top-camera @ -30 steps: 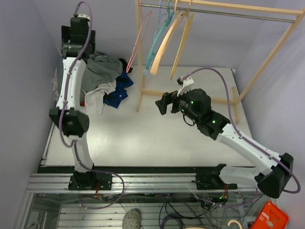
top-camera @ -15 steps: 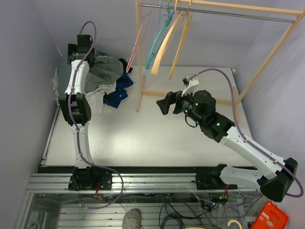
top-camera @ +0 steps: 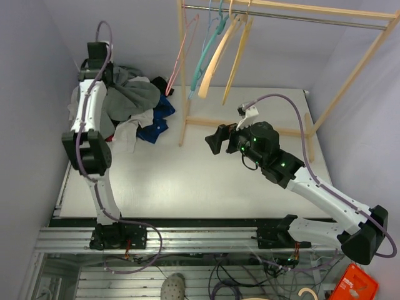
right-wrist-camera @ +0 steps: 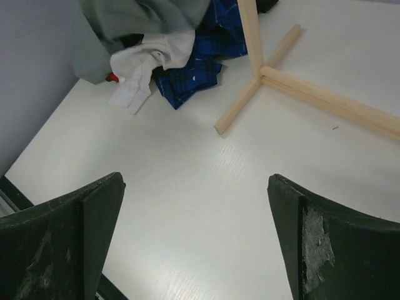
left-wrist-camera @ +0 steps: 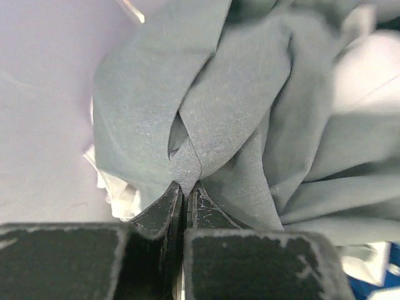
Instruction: Place the shirt on the hanger
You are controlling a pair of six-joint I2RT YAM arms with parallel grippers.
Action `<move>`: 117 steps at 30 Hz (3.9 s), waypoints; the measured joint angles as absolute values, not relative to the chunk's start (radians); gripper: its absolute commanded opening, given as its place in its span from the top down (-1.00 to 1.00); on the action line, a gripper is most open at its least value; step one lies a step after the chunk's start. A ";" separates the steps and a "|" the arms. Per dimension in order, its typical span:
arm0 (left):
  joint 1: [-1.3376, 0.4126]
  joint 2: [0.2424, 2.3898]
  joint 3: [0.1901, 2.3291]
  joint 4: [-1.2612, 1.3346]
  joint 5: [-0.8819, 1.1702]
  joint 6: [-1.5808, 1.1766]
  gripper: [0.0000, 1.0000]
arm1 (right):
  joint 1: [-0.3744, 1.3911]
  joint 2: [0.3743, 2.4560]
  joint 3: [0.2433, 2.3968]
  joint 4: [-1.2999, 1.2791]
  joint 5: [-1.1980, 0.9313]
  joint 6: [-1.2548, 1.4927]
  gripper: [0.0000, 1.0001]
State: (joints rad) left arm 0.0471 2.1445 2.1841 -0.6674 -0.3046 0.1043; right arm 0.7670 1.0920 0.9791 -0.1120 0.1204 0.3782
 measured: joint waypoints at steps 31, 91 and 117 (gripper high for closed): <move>0.048 1.317 2.155 -1.410 0.908 1.106 0.86 | 0.767 0.790 0.808 -0.083 0.282 0.378 -1.00; 0.005 1.142 1.427 -0.700 0.060 0.387 -0.97 | 0.940 1.157 0.739 -0.233 -0.221 -0.462 -0.98; 0.002 0.848 1.031 -0.698 -0.026 0.333 -0.97 | 1.110 1.590 0.758 0.062 -0.117 -0.608 -0.71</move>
